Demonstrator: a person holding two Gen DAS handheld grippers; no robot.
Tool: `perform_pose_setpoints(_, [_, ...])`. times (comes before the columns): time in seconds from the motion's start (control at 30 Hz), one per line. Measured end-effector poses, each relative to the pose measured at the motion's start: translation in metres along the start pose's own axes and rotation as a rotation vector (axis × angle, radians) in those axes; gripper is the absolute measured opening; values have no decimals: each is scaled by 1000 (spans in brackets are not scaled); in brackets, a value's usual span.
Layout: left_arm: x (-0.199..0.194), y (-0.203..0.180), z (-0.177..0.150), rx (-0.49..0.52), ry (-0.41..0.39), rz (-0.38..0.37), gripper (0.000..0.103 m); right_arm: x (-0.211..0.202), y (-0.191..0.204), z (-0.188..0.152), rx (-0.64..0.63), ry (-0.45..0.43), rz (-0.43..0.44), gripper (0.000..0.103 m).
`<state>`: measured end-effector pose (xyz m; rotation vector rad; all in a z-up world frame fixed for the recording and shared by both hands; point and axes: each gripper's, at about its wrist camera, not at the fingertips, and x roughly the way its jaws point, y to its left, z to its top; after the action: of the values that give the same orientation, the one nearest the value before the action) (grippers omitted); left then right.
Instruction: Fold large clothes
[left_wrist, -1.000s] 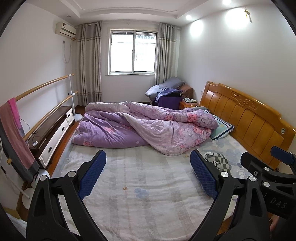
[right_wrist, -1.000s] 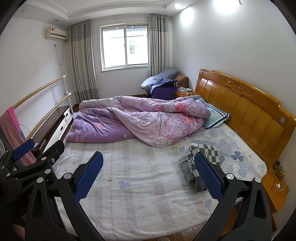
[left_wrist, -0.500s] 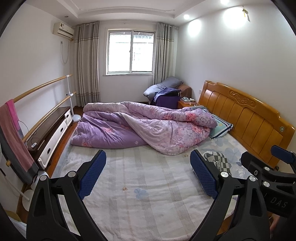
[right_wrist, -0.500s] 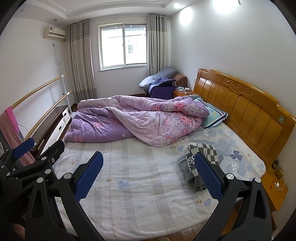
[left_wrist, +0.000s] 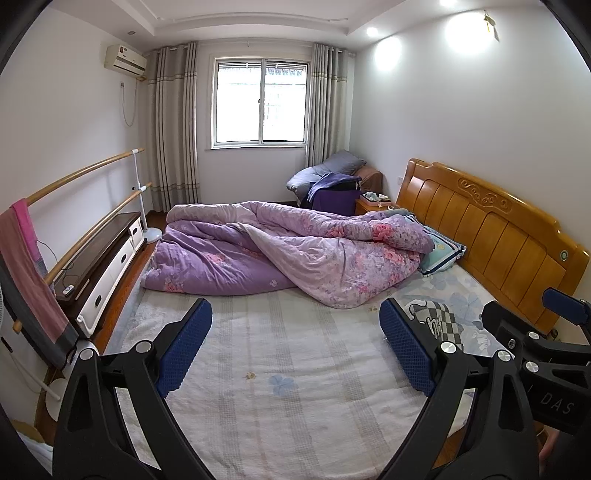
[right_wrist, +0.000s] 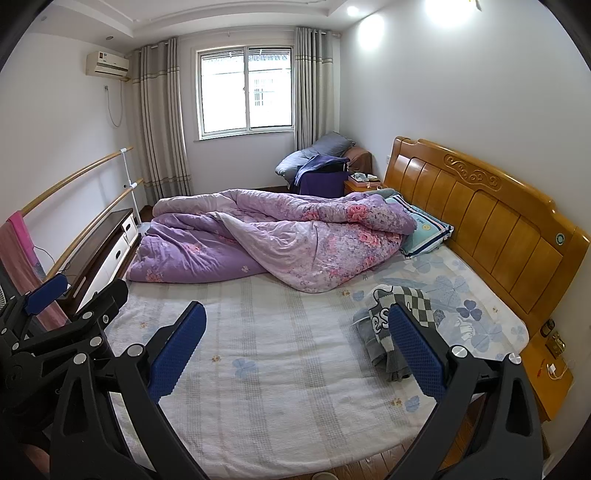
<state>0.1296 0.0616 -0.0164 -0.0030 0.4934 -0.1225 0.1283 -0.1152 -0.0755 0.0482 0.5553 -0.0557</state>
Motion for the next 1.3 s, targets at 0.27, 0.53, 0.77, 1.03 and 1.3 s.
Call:
perform_pose_setpoints(0.27, [1, 1, 0, 0, 1, 0, 93, 0, 0, 1, 1, 1, -1, 95])
perform_pose_setpoints(0.53, [2, 3, -1, 0, 5, 0, 93, 1, -1, 1, 2, 4, -3, 95])
perform_pose_setpoints(0.77, [3, 5, 0, 0, 10, -1, 93, 1, -1, 1, 2, 6, -4, 95])
perform_pose_setpoints(1.03, [3, 6, 0, 1, 9, -3, 93, -1, 0, -1, 4, 8, -8, 95])
perform_pose_setpoints(1.3, [3, 5, 0, 0, 10, -4, 93, -1, 0, 0, 4, 9, -10, 95])
